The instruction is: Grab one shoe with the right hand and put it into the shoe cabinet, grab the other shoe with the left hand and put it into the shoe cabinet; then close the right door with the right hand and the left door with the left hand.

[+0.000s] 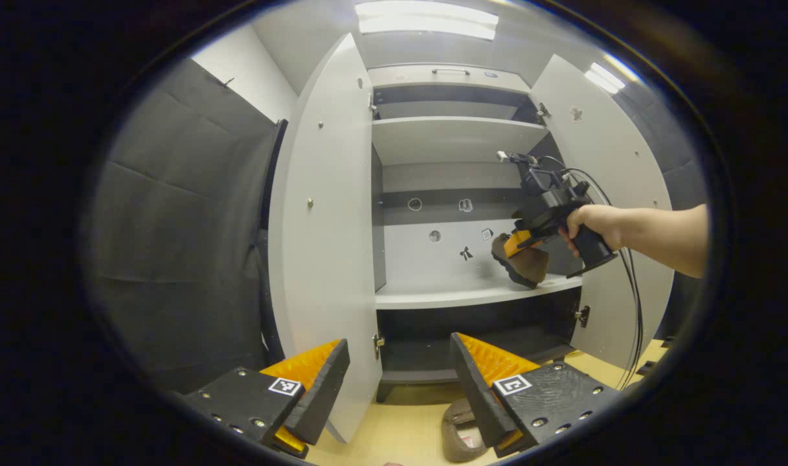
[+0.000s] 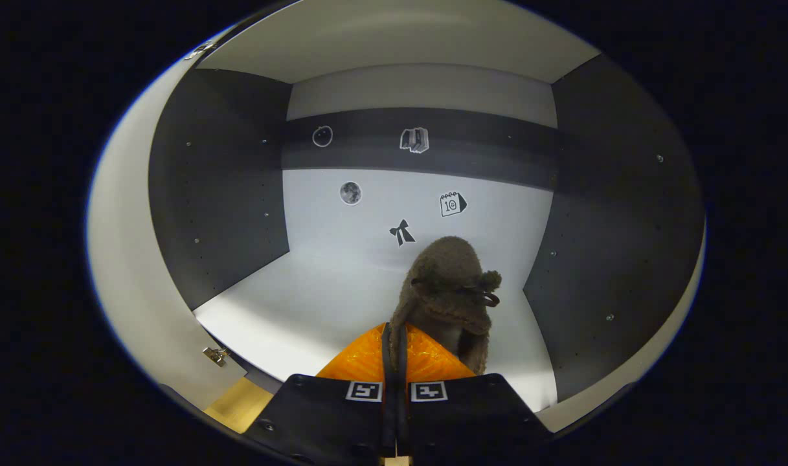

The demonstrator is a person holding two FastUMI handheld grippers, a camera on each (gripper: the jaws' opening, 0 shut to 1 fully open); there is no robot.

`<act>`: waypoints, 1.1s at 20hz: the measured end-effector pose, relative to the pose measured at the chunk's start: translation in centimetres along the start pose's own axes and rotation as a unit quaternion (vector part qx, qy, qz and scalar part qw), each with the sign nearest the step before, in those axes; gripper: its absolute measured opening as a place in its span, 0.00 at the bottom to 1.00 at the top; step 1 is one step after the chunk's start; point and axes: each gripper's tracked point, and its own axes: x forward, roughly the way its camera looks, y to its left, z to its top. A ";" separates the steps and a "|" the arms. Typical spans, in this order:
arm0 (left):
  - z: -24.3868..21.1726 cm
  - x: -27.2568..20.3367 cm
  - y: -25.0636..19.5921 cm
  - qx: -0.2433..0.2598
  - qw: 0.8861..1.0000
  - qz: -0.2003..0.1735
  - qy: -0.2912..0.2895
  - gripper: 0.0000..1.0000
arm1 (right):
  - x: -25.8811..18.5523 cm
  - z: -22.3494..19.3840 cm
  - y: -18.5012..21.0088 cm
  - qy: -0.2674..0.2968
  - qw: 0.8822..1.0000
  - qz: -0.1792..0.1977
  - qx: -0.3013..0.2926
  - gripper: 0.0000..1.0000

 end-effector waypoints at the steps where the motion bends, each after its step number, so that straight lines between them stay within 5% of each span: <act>1: -0.1 0.1 0.0 0.000 1.000 0.000 0.002 0.91 | 0.4 0.1 -0.1 0.004 1.000 -0.001 0.004 0.00; 3: -0.1 0.2 0.0 0.001 1.000 -0.001 0.003 0.91 | 0.8 0.4 -0.6 0.004 1.000 -0.008 0.001 0.08; 6: -0.7 0.4 -0.2 0.001 1.000 -0.004 0.010 0.91 | -0.2 1.0 -0.1 -0.013 1.000 -0.005 -0.011 0.34; 7: -0.9 0.6 -0.3 0.000 1.000 -0.005 0.013 0.91 | -0.7 1.4 -0.4 -0.024 0.999 -0.012 -0.020 0.56; 8: -1.2 0.8 -0.6 0.000 1.000 -0.009 0.017 0.91 | -1.3 1.8 -0.8 -0.040 0.999 -0.022 -0.029 0.67; 9: -1.5 1.0 -0.7 0.000 1.000 -0.012 0.021 0.91 | -2.1 2.3 -0.8 -0.058 0.998 -0.025 -0.031 0.94; 18: -8.0 1.9 -3.2 -0.028 0.991 -0.068 0.112 0.96 | -10.7 0.3 0.0 -0.151 0.988 -0.005 -0.019 0.98; 22: -11.4 2.0 -4.2 -0.026 0.984 -0.089 0.153 0.91 | -13.6 -2.8 -0.1 -0.171 0.985 -0.009 -0.028 0.98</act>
